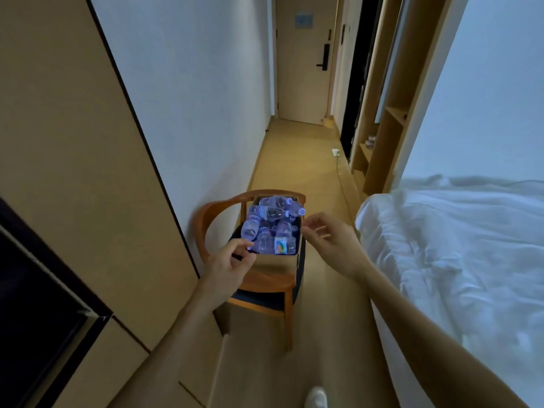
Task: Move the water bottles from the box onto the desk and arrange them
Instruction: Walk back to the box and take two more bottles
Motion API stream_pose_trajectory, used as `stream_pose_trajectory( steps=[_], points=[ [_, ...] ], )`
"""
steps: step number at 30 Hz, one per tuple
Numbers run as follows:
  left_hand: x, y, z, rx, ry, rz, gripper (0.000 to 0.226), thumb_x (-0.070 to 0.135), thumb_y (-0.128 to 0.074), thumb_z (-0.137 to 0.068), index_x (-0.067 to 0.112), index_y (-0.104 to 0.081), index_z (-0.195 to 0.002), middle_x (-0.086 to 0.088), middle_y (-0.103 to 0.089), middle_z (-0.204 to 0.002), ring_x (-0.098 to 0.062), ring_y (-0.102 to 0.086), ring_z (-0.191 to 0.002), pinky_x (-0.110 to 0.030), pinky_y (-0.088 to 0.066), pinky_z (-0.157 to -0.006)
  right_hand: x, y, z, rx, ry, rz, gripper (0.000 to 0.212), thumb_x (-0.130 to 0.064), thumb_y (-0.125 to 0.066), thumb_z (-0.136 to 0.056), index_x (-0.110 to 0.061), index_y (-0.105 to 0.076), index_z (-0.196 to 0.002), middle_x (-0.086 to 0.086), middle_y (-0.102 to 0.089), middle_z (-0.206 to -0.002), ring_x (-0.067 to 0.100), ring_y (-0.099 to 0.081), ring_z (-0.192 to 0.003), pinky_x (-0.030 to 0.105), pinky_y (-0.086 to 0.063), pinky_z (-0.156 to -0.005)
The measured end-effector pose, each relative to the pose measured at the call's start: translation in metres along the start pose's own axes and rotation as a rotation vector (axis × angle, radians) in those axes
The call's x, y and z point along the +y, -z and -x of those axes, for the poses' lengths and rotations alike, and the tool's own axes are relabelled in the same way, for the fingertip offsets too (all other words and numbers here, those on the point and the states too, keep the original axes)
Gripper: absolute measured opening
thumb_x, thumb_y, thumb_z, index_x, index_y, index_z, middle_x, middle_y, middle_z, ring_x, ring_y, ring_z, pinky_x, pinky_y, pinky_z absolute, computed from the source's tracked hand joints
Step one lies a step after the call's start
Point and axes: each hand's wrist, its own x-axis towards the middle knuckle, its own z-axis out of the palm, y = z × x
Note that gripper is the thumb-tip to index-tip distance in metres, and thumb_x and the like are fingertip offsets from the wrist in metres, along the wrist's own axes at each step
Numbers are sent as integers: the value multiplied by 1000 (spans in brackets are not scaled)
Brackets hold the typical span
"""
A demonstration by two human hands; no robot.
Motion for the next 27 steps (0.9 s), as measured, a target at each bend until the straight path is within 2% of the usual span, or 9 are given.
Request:
stream_pose_trajectory(
  steps=[3, 6, 9, 11, 15, 18, 21, 24, 27],
  points=[
    [-18, -7, -48, 18, 68, 17, 15, 43, -58, -93, 45, -59, -107, 14, -63, -95, -4, -65, -81, -24, -57, -61, 24, -9, -53, -45, -23, -17, 6, -37, -58, -94, -43, -57, -92, -22, -65, -90, -9, -61, -86, 8, -46, -63],
    [-36, -13, -92, 32, 141, 41, 13, 43, -58, -92, 48, -60, -105, 21, -62, -93, -5, -66, -80, -26, -57, -61, 48, -17, -107, -87, -53, -39, 6, -34, -59, -95, -30, -62, -99, -16, -66, -93, -7, -61, -84, 12, -47, -64],
    [-54, -19, -129, 45, 207, 77, 12, 42, -58, -92, 50, -58, -102, 13, -65, -97, -2, -66, -77, -18, -51, -53, 72, -27, -156, -133, -71, -52, 7, -31, -59, -95, -26, -62, -99, -15, -65, -93, -4, -62, -81, 8, -46, -59],
    [-68, -24, -147, 31, 253, 83, 11, 43, -56, -94, 48, -57, -104, 12, -65, -101, -2, -66, -78, -16, -50, -53, 87, -36, -184, -176, -98, -59, 7, -29, -59, -96, -24, -63, -99, -12, -66, -95, -1, -62, -82, 7, -43, -59],
    [-94, -37, -175, 10, 345, 62, 10, 39, -53, -96, 44, -58, -104, 13, -65, -101, -9, -68, -80, -23, -57, -58, 115, -56, -222, -250, -134, -44, 16, -29, -59, -96, -17, -65, -106, -6, -68, -102, 7, -63, -92, 17, -46, -73],
    [-120, -44, -205, -31, 417, 19, 18, 37, -51, -98, 34, -56, -115, 10, -64, -104, -12, -68, -81, -26, -59, -63, 136, -73, -253, -273, -179, -47, 16, -30, -60, -95, -18, -66, -104, -5, -68, -99, 8, -64, -89, 23, -50, -75],
    [-149, -48, -234, -60, 465, -1, 22, 38, -52, -98, 31, -54, -119, 9, -62, -104, -15, -68, -80, -30, -60, -67, 157, -91, -282, -291, -202, -14, 15, -33, -60, -95, -21, -66, -101, -8, -68, -92, 4, -63, -84, 22, -48, -72],
    [-180, -54, -261, -90, 524, 2, 25, 39, -52, -97, 30, -50, -120, 6, -61, -107, -21, -67, -83, -41, -59, -76, 177, -108, -309, -311, -220, 24, 12, -37, -59, -94, -27, -64, -98, -11, -67, -93, 2, -62, -86, 18, -46, -71],
    [-209, -64, -278, -118, 619, 17, 39, 37, -56, -96, 19, -46, -130, -3, -61, -113, -20, -63, -94, -42, -56, -85, 192, -121, -332, -314, -253, 52, 10, -40, -60, -92, -31, -62, -95, -15, -66, -94, -2, -59, -86, 18, -44, -71]
  ],
)
